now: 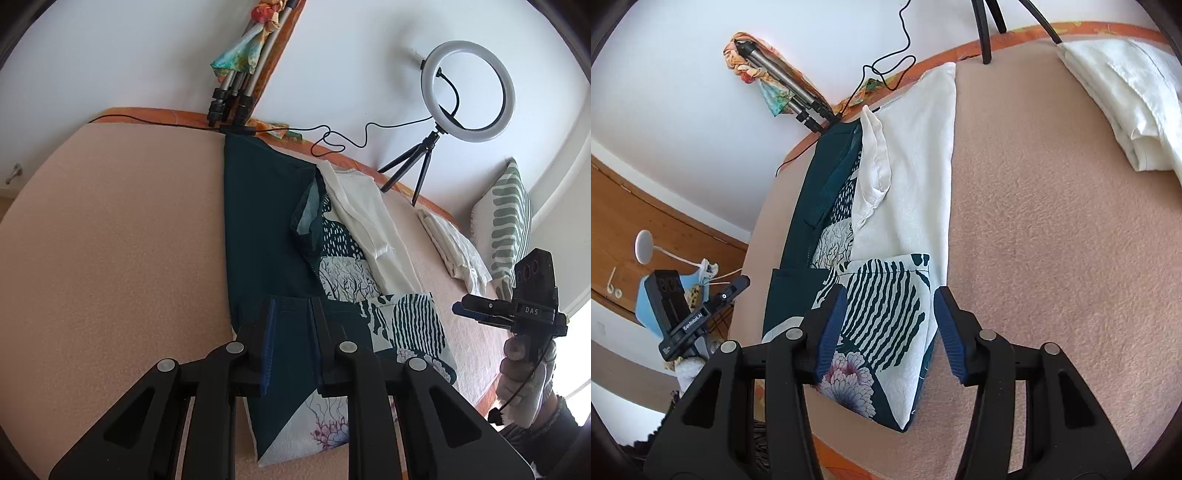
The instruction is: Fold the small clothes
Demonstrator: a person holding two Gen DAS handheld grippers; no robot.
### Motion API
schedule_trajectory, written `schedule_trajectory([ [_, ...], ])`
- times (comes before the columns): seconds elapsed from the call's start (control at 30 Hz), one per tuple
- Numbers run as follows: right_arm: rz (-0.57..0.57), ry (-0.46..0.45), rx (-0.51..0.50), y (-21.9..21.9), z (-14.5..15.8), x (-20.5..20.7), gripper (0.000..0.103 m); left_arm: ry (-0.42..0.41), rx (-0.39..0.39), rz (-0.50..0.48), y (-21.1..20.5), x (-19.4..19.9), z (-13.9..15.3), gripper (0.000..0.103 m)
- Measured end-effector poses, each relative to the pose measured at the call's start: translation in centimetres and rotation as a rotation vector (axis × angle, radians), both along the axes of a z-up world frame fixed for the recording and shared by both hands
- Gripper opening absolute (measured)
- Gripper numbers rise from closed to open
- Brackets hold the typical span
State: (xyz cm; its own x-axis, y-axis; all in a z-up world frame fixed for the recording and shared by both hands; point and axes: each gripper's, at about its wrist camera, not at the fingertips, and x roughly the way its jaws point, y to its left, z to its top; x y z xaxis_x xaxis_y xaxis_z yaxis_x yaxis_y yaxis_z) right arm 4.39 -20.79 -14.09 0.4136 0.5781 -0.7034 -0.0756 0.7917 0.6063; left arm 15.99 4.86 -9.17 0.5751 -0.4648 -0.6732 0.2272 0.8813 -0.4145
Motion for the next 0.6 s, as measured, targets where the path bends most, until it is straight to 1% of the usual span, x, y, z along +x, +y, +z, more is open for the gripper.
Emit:
schedule_trajectory([
  [0.1,0.098,-0.076,-0.101,2.3,1.1,-0.9,0.051,-0.022,0.036,-0.054,-0.9,-1.2,0.1,0.015],
  [0.17,0.158,-0.124,-0.212,4.2,1.4,-1.5,0.051,-0.008,0.057,-0.082,-1.7,-1.4,-0.3,0.015],
  [0.23,0.190,-0.147,-0.275,5.4,1.4,-1.7,0.051,0.009,0.069,-0.096,-2.3,-1.3,-0.7,0.015],
  [0.33,0.203,-0.179,-0.315,6.1,1.8,-1.6,0.051,0.015,0.083,-0.104,-2.5,-0.7,-0.7,0.015],
  [0.43,0.165,-0.218,-0.321,5.7,2.9,-0.9,0.051,0.014,0.069,-0.091,-1.9,0.3,-0.2,0.016],
  [0.47,0.148,-0.220,-0.308,5.3,3.1,-0.5,0.051,0.019,0.061,-0.085,-1.7,0.9,-0.1,0.021],
  [0.5,0.127,-0.216,-0.293,4.8,3.2,0.1,0.051,0.023,0.057,-0.079,-1.5,1.6,0.1,0.030],
  [0.57,0.086,-0.196,-0.283,3.7,3.3,1.3,0.051,0.024,0.057,-0.073,-1.1,3.2,0.3,0.039],
  [0.6,0.072,-0.189,-0.281,3.2,3.4,2.1,0.051,0.025,0.057,-0.071,-0.9,4.0,0.4,0.039],
])
